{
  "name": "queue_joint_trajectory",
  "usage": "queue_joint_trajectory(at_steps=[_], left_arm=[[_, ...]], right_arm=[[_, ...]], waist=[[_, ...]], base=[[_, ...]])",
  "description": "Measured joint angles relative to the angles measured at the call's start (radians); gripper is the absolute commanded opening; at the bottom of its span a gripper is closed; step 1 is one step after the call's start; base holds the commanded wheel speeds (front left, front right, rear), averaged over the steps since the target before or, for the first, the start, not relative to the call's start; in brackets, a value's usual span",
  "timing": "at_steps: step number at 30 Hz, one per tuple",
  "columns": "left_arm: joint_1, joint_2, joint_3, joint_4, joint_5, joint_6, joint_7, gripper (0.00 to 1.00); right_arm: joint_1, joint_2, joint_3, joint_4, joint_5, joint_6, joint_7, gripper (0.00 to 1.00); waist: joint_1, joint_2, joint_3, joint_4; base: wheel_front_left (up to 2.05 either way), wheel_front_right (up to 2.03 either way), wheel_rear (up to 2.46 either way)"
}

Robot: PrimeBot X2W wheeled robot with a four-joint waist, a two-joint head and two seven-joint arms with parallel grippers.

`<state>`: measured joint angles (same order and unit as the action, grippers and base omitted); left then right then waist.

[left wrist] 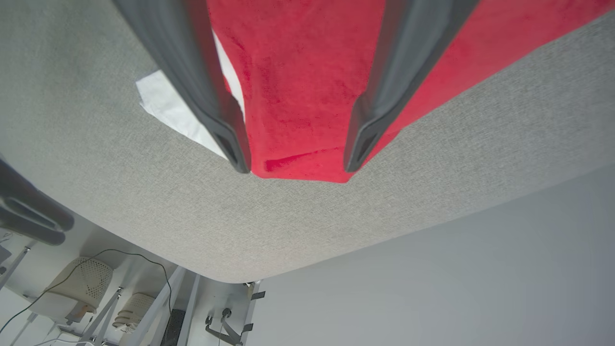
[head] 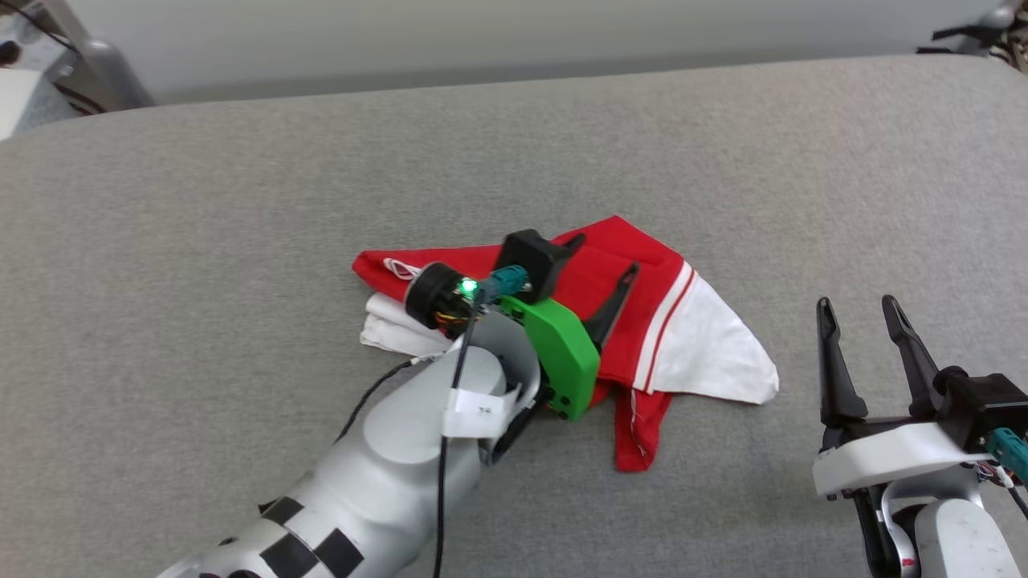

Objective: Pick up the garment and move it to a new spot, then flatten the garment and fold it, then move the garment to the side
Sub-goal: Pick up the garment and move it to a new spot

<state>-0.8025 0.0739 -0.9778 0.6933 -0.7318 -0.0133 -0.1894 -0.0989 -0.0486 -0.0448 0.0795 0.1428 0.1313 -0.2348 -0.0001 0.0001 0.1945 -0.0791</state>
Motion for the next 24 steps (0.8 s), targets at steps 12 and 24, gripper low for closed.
queue_joint_trajectory(at_steps=[12,24], left_arm=[[0.121,0.233,0.213,-0.214,0.035,0.091,-0.067,1.00],[0.576,0.284,0.511,-0.485,0.159,0.145,-0.067,1.00]], right_arm=[[0.077,0.000,-0.030,-0.011,-0.019,0.000,0.021,1.00],[0.133,0.000,-0.034,-0.012,-0.009,0.000,0.028,1.00]], waist=[[0.0001,-0.0001,-0.105,0.118],[0.0000,-0.0001,-0.163,0.172]], base=[[0.00,0.00,0.00],[0.00,0.00,0.00]])
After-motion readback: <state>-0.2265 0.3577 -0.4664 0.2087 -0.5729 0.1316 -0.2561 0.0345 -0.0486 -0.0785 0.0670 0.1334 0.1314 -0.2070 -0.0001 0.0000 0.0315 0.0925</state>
